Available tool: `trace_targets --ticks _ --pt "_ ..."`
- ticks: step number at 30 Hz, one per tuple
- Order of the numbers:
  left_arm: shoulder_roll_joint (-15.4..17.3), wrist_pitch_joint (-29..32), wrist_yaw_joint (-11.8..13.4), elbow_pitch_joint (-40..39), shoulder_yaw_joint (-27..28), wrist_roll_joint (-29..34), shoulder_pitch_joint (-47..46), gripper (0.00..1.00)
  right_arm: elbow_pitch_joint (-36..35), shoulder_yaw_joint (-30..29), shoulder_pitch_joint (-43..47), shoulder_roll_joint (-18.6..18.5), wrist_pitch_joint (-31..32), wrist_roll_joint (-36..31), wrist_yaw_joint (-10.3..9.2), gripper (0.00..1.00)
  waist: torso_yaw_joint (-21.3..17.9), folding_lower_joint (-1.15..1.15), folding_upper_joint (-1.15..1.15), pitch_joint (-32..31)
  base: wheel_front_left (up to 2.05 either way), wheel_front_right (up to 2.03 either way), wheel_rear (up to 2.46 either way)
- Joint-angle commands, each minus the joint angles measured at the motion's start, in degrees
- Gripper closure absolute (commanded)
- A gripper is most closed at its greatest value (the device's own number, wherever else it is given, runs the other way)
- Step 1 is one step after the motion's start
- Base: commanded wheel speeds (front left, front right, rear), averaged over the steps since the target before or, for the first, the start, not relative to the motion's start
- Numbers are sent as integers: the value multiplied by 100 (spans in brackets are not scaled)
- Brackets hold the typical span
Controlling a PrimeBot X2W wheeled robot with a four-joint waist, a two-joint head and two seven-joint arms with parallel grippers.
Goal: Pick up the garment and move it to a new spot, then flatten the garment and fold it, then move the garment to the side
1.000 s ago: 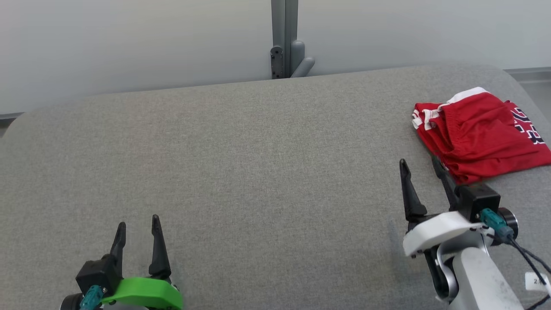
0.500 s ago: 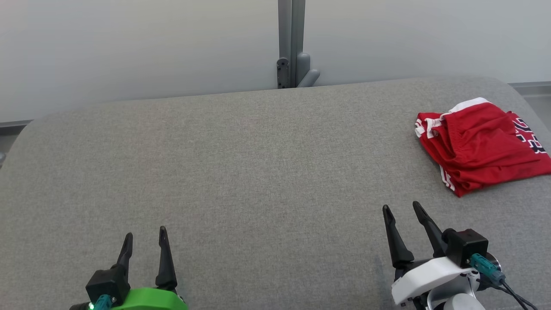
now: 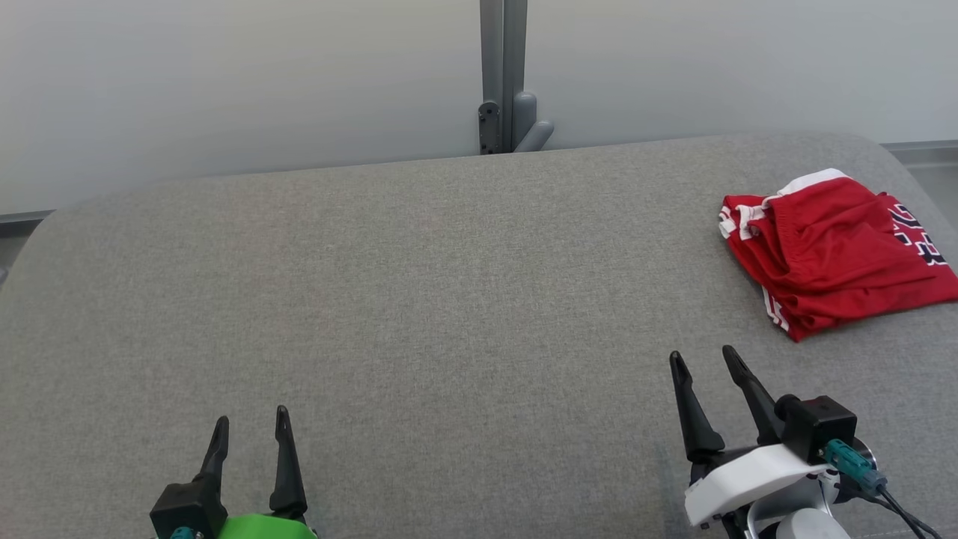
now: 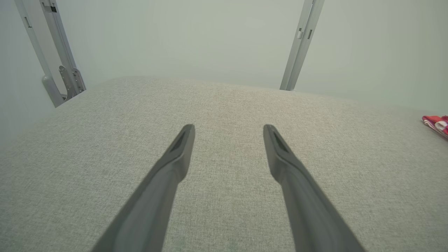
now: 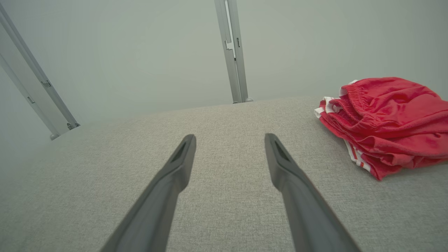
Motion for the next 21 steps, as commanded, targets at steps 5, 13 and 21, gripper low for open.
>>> trace_targets --ticks 5,13,21 --pt "8 -1 46 -62 31 50 78 0 -58 -53 62 -7 11 -38 -5 0 11 0 41 4 0 0 0" --pt "2 -1 43 -103 28 97 99 0 -90 -99 48 -7 26 -59 -5 0 13 0 41 1 0 0 0" --pt "-7 0 -3 -90 14 85 29 100 -79 -109 7 0 15 -32 1 100 7 0 0 3 0 0 0"
